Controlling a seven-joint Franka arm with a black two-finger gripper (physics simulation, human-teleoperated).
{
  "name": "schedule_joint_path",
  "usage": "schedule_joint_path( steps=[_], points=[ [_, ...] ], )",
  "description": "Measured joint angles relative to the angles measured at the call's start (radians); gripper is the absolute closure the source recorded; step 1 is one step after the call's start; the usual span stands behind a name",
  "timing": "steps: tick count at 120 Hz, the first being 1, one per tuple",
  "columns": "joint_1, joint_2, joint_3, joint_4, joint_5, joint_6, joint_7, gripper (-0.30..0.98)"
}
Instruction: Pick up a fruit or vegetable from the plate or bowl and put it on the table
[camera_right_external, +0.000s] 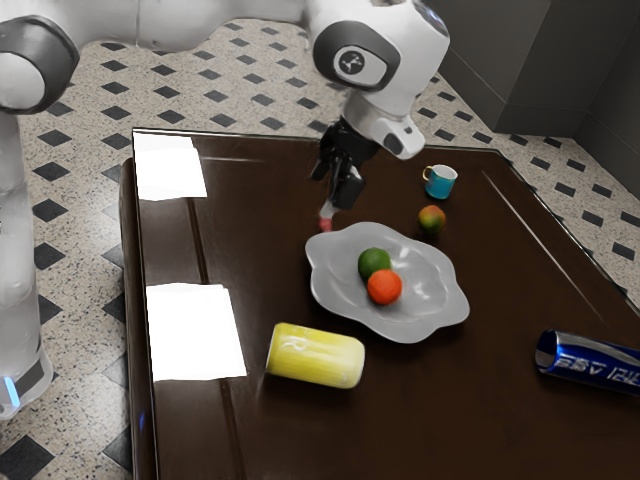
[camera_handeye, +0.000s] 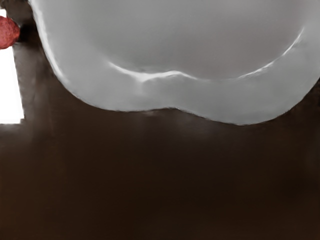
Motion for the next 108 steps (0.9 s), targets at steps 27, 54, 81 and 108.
schedule_joint_path(
  steps=[27, 54, 81, 108],
  points=[
    [0.210, 0.155, 0.014, 0.086, 0.152, 0.238, -0.009, 0.00],
    [0.134, 0.273, 0.022, 0.265, 0.064, 0.326, -0.051, 0.00],
    [0.254, 0.432, -0.025, 0.315, 0.000, 0.440, -0.324, 0.00],
    [0.179, 0.566, -0.158, 0.374, 0.139, 0.475, -0.652, 0.00]
  ],
)
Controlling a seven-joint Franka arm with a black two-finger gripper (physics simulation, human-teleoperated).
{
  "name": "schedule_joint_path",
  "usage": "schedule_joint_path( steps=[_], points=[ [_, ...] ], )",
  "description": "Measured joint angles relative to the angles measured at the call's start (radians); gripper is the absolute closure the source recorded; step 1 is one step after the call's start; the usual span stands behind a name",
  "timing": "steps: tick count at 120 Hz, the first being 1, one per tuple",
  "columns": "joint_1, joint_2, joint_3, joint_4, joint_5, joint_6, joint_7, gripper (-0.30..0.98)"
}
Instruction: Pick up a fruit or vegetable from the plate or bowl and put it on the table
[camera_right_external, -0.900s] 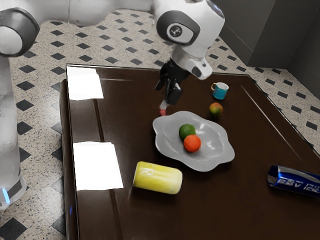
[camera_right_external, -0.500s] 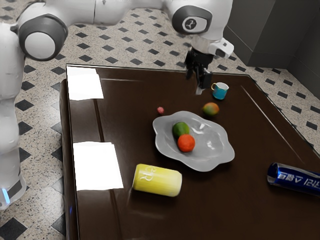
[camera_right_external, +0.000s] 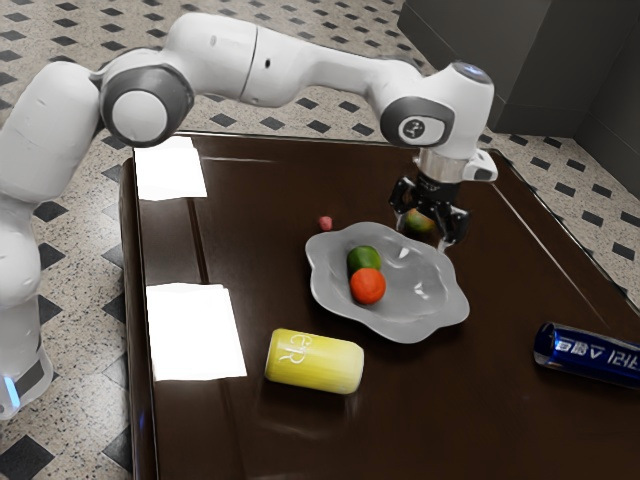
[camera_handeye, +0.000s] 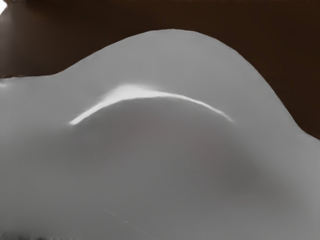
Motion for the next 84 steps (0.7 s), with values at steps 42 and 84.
schedule_joint_path(
  steps=[42, 84],
  points=[
    [0.124, -0.191, 0.040, -0.282, -0.064, 0.087, -0.250, 0.00],
    [0.047, -0.148, -0.012, -0.253, -0.096, 0.153, -0.432, 0.00]
  ],
)
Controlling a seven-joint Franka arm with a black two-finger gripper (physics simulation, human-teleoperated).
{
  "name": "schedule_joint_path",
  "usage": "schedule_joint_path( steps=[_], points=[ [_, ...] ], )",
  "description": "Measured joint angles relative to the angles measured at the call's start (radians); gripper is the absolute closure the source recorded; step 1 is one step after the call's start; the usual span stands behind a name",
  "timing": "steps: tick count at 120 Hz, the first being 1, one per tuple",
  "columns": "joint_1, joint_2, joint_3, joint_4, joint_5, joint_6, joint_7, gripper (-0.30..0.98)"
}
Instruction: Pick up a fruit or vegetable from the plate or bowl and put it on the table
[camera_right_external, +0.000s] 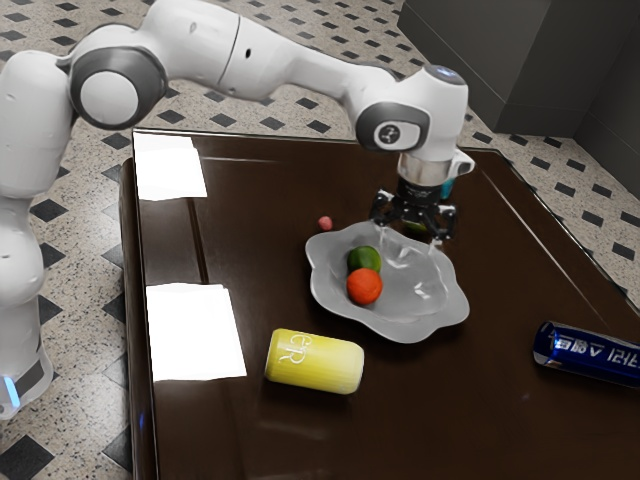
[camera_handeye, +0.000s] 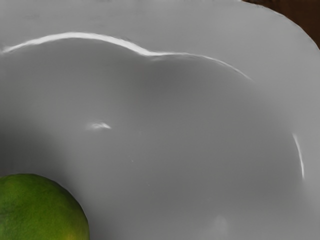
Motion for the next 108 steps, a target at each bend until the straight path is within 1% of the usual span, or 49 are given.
schedule_joint_path(
  steps=[10, 18, 24, 30, 38, 52, 77, 108],
  points=[
    [0.016, -0.014, 0.001, -0.012, 0.027, 0.005, -0.010, 0.00],
    [0.023, -0.054, 0.002, -0.071, 0.032, 0.007, -0.017, 0.00],
    [0.026, -0.094, 0.003, -0.139, 0.017, 0.010, -0.021, 0.00],
    [0.036, -0.137, 0.024, -0.216, -0.019, 0.021, -0.018, 0.00],
    [0.049, -0.158, 0.041, -0.255, -0.052, 0.033, -0.012, 0.00],
    [0.056, -0.166, 0.051, -0.269, -0.075, 0.049, -0.003, 0.00],
    [0.094, -0.165, 0.053, -0.267, -0.085, 0.069, 0.024, 0.00],
    [0.072, -0.167, 0.042, -0.252, -0.087, 0.083, 0.056, 0.00]
  ],
)
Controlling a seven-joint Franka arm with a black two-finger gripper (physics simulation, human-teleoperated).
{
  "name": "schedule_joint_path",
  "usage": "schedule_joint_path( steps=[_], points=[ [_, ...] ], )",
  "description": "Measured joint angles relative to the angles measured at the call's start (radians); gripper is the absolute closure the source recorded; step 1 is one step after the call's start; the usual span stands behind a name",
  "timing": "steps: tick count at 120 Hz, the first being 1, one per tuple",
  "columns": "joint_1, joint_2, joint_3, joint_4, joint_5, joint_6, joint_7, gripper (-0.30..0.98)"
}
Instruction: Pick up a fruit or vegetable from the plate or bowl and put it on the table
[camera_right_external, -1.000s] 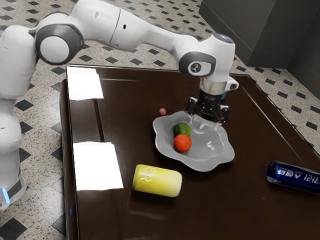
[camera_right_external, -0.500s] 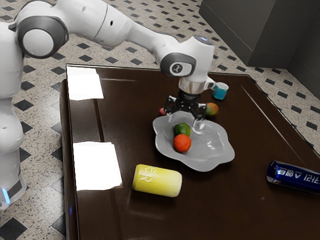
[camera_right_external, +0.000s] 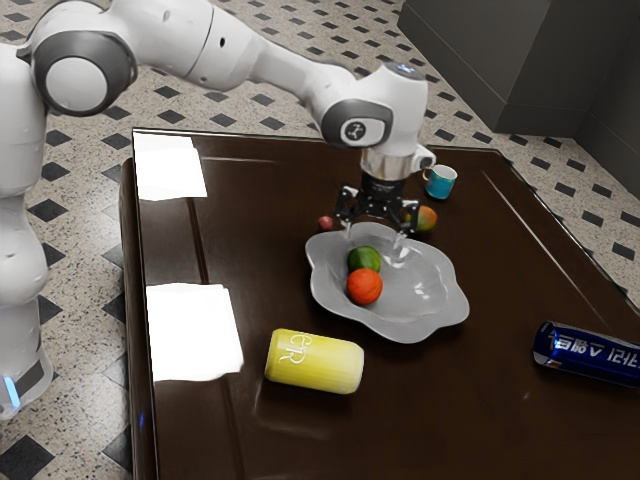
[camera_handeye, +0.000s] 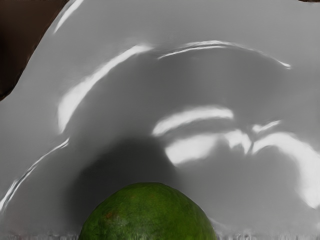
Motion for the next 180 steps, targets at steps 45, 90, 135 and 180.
schedule_joint_path(
  steps=[45, 90, 135, 180],
  points=[
    [0.011, -0.010, 0.004, -0.058, -0.008, 0.021, 0.051, 0.00],
    [0.012, -0.010, -0.001, -0.036, 0.012, 0.058, 0.089, 0.00],
    [-0.011, -0.044, -0.036, -0.048, 0.036, 0.045, 0.093, 0.00],
    [-0.013, -0.076, -0.030, -0.098, 0.036, 0.010, 0.096, 0.00]
  ],
)
